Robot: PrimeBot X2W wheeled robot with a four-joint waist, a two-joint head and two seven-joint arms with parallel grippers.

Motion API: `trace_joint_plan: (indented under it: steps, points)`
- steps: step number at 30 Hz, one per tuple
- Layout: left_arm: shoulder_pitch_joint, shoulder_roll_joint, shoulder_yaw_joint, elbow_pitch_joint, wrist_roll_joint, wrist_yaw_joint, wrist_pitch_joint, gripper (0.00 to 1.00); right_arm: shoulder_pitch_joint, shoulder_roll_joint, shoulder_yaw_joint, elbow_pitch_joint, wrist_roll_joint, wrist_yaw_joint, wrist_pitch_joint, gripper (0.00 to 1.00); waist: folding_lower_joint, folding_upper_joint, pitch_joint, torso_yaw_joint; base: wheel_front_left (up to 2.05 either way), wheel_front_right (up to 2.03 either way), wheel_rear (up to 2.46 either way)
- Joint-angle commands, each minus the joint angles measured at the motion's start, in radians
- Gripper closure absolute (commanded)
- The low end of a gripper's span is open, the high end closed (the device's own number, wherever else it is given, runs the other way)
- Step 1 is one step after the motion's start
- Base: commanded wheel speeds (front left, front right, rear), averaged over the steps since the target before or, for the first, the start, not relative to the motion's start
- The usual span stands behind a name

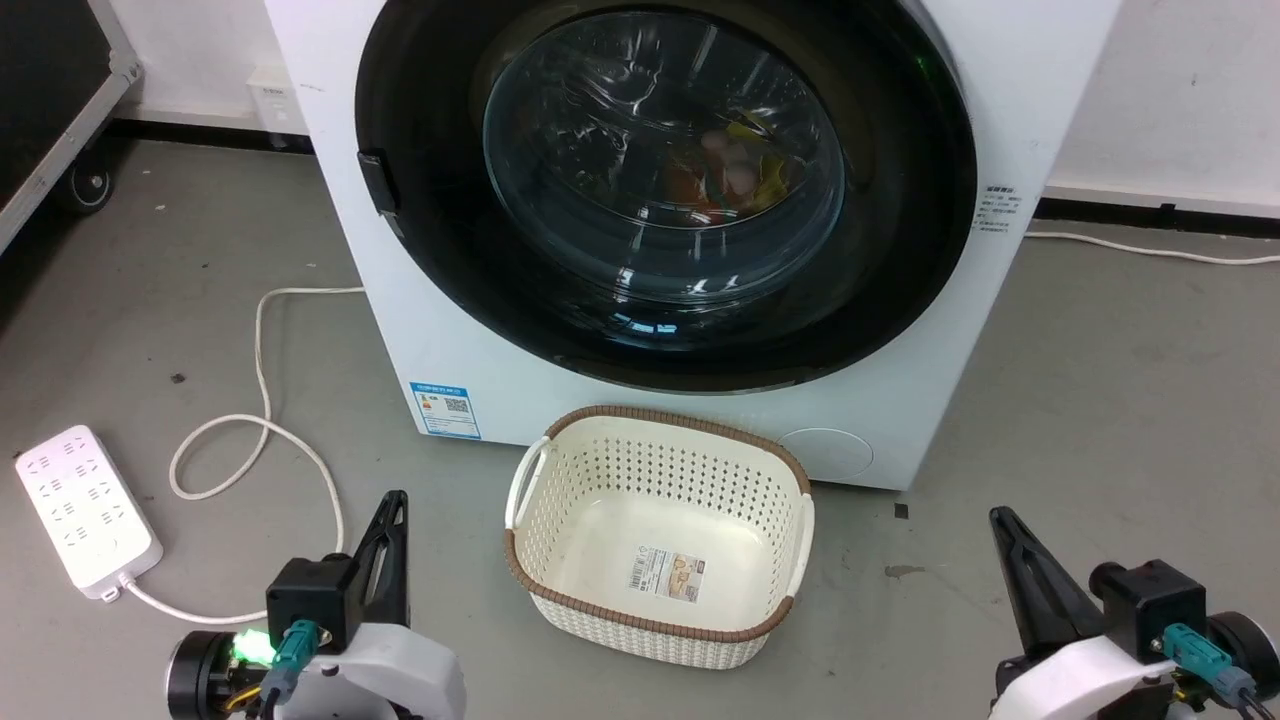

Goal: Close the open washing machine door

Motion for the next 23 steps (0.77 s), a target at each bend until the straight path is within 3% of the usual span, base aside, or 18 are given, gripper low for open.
trace_joint_plan:
  steps: [1,23]
  points:
    - [0.008,-0.001,0.006,-0.007,0.009,0.001,0.007,1.0,-0.016,0.006,0.005,-0.009,-0.01,-0.001,0.009,1.0,0.0,0.0,0.0,-0.001,0.0,0.0,0.0]
    - [0.009,-0.004,0.025,-0.025,0.019,0.003,0.035,1.0,-0.027,0.008,0.019,-0.017,-0.024,-0.001,0.036,1.0,0.0,0.0,0.002,-0.009,0.0,0.0,0.0]
